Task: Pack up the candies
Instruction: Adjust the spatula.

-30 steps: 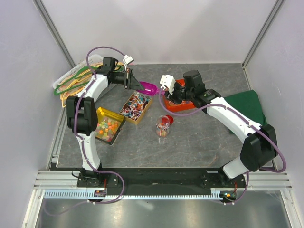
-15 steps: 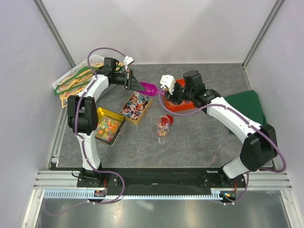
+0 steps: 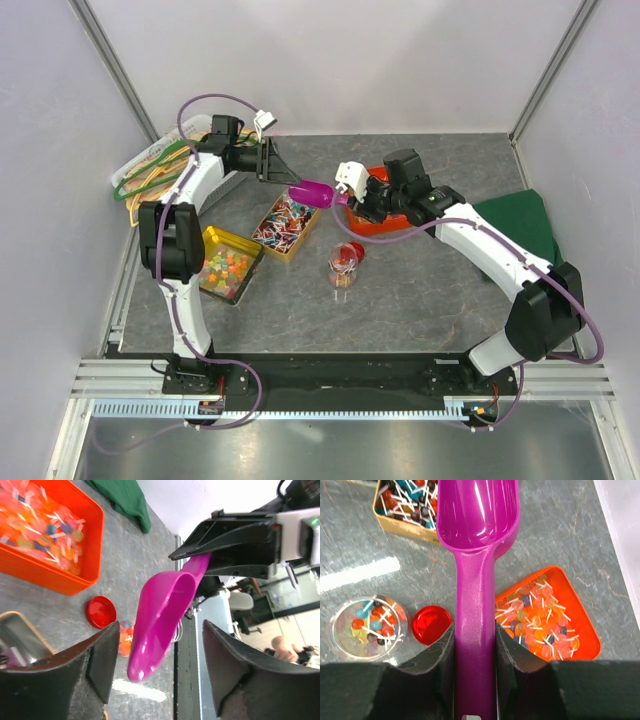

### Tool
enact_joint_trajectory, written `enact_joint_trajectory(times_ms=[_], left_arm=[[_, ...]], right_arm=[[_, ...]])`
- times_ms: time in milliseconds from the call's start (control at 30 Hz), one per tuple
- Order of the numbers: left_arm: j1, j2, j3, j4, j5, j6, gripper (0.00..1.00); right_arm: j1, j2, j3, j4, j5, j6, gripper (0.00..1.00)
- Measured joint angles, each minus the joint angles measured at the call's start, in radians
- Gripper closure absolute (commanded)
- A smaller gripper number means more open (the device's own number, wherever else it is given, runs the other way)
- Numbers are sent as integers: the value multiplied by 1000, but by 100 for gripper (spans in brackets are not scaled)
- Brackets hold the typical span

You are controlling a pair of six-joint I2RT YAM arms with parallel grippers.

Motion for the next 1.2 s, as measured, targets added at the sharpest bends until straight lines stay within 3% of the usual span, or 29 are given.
enact_joint_trajectory(times_ms=[233,367,533,800,1100,1200], left_arm=[[92,-15,34,2,-45,-4,14],[122,-38,28,-25,-221,51,16],[81,-60,-40,-44,-490,148,18],[-30,-60,-130,-41,-827,204,24],[-35,-57,-140,23,-1053,222,31],[-48,-50,-147,42,-1105,240,42]], right_arm=[[0,13,49,-90,88,-64,100],[0,52,158,-162,152,-115,100],[4,97,296,-233,218,-174,100],[63,100,359,-321,288,-229,100],[167,100,371,-408,345,-262,100],[187,101,380,-433,363,-274,100]])
